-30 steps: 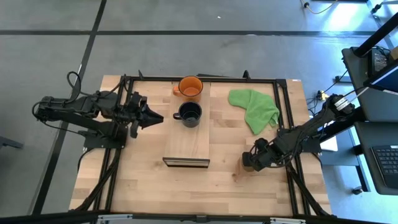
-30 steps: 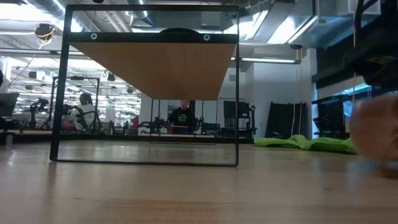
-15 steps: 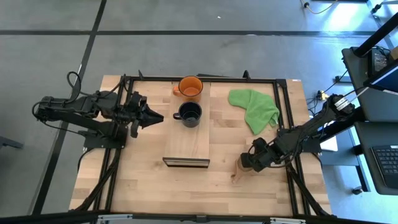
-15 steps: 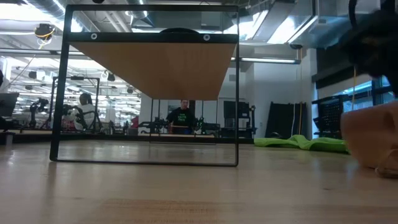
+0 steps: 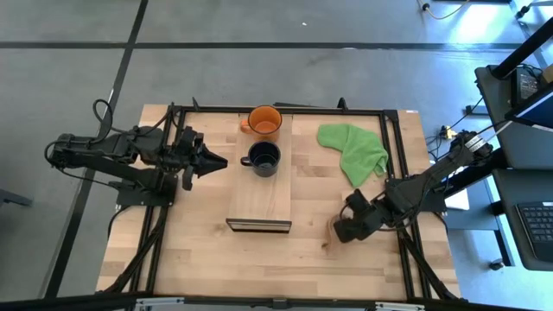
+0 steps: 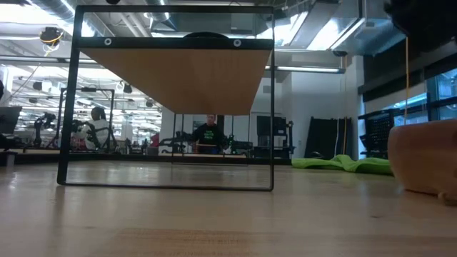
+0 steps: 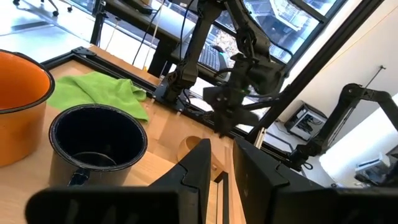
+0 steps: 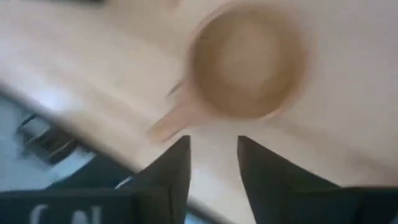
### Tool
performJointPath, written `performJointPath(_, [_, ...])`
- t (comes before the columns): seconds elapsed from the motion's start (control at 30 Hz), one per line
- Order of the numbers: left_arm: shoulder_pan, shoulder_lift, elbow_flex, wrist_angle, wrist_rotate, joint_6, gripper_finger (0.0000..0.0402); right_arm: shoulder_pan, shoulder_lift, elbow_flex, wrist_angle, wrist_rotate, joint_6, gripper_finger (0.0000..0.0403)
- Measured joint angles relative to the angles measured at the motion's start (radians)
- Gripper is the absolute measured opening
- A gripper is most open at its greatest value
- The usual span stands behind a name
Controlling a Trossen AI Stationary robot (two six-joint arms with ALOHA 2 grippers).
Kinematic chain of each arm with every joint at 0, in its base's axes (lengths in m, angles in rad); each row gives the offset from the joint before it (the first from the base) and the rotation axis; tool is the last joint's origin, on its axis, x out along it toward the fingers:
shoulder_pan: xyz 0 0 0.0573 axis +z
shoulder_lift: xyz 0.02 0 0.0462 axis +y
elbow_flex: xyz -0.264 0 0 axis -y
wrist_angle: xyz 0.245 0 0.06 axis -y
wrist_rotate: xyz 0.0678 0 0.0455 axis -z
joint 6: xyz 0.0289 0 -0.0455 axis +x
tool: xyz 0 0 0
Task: Stack small to large cups/mugs on shelf
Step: Put the brown mug on the shelf
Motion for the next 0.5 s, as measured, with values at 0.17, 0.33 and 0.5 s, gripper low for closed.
performJointPath(0.17, [0.000,0.000,0.000,0.000,0.000,0.000,0.0063,0.015,0.004,-0.005,0.122,-0.056,0.016,0.0056])
performJointPath(0.33, [0.000,0.000,0.000,0.000,0.000,0.000,0.0063,0.037,0.025,-0.006,0.137,-0.047,0.073,0.0010])
performJointPath(0.5, [0.000,0.000,0.000,0.000,0.000,0.000,0.0063,0.058,0.100,-0.006,0.235,-0.066,0.100,0.0005])
